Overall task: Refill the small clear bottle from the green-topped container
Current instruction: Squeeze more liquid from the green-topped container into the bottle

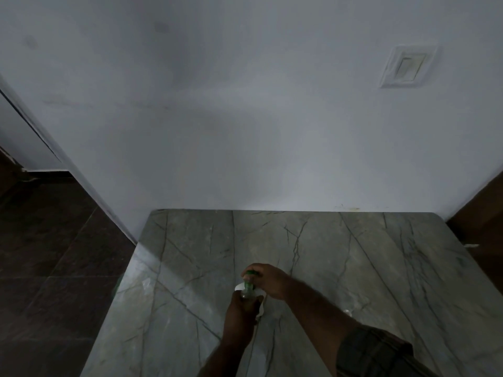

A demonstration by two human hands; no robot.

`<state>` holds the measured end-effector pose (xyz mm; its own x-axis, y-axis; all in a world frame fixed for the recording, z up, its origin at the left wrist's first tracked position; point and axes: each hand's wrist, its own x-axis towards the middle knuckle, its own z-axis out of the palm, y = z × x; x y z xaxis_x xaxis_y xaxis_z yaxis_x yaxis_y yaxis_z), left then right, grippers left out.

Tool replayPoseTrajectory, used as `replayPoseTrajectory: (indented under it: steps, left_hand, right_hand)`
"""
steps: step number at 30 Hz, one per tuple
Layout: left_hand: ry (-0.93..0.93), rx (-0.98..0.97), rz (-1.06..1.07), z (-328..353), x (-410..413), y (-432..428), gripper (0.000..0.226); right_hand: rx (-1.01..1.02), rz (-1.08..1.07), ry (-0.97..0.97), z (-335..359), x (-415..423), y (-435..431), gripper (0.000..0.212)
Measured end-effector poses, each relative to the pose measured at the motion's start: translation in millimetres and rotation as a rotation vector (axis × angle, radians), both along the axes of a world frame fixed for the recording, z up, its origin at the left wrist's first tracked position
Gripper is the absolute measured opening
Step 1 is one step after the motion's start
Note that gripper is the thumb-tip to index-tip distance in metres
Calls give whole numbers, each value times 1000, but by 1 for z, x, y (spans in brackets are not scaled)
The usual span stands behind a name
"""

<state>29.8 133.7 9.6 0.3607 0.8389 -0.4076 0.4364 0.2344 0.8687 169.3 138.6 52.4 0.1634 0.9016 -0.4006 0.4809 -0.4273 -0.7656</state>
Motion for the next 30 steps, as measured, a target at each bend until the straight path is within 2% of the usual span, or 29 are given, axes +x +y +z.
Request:
replayPoseTrajectory:
  steps: [7,26,30]
  left_hand:
    - [-8,-51,38,-12,3,-2,19]
    - [74,-46,18,-6,0,-2,26]
    - [15,-26,16,1,-2,-1,21]
  right_hand:
    - [28,19,-53,-5,1,-2,30]
    - [12,27,-39,-6,-3,-2,30]
    - [11,27,-30,1,-3,0,31]
